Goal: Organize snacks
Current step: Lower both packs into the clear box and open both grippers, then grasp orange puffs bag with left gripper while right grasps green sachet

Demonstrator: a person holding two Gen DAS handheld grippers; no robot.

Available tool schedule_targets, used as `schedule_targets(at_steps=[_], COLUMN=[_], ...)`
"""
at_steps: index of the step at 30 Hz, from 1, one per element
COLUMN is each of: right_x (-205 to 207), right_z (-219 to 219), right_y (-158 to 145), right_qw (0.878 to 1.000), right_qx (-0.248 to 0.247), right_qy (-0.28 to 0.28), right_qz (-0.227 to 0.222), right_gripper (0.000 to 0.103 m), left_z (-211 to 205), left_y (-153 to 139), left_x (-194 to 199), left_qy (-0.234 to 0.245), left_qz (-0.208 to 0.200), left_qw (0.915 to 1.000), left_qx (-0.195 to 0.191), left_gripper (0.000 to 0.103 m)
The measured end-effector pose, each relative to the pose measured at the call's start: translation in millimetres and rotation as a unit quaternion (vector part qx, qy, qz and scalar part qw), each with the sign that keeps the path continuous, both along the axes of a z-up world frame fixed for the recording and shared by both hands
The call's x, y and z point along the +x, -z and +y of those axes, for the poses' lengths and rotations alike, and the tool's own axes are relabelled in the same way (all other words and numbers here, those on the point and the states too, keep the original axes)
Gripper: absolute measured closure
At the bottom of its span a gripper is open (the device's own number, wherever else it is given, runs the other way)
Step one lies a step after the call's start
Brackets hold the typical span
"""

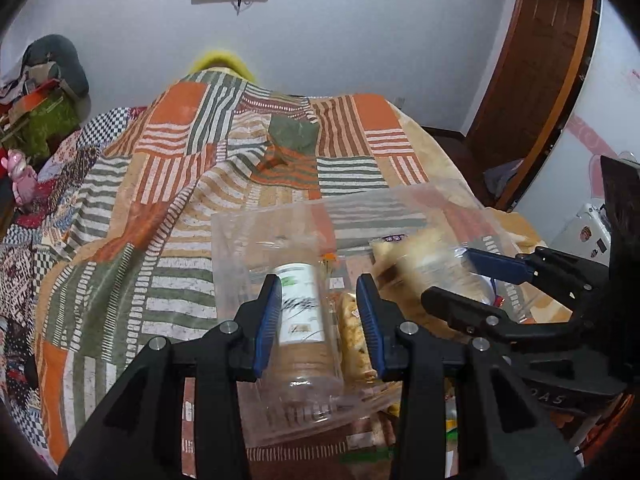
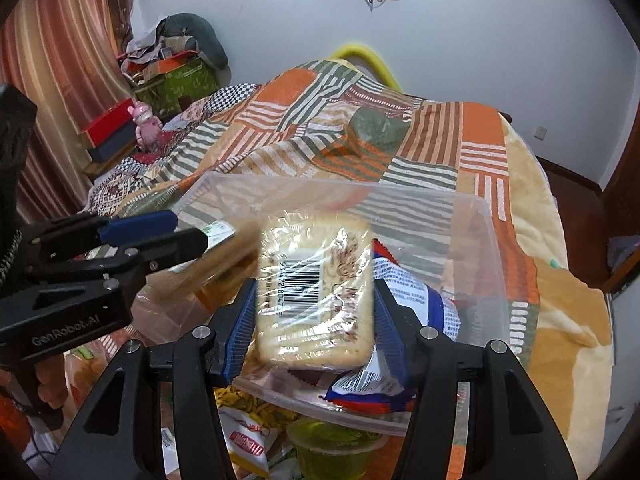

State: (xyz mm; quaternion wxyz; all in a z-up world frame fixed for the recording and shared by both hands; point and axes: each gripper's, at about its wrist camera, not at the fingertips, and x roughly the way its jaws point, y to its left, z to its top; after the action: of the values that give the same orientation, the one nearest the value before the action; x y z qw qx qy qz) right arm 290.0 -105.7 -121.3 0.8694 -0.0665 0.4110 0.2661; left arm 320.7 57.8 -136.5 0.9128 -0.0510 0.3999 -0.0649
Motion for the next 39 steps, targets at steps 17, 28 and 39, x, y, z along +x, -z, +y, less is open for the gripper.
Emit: schedule_targets(at_steps=[17, 28, 39], right_x=[-53.6, -82.7, -88.5], right_z=[-35.2, -53.7, -46.9], right_y=[-36.4, -10.4, 34.7], right_qw=[0.999, 1.000, 0.998], right_qx=[0.009, -0.003, -0.024], right_qy=[0.004, 0.009, 0.001], right_qz=[-0.038, -0.001, 0.058], right_gripper=[0.045, 0.045, 0.043], left_z=[30.8, 58.1, 57.1], left_y=[-24.9, 34.3, 82.6], left_x=[-81.5, -138.4, -160.1], left_qy=[-0.025, -0.057, -0.056], left_qz=[-0.004, 0.084, 0.133], left_qw=[0.9994, 0.9946, 0.9896], left_qx=[0.024, 0.019, -0.001], left_gripper=[0.038, 0.033, 0.033])
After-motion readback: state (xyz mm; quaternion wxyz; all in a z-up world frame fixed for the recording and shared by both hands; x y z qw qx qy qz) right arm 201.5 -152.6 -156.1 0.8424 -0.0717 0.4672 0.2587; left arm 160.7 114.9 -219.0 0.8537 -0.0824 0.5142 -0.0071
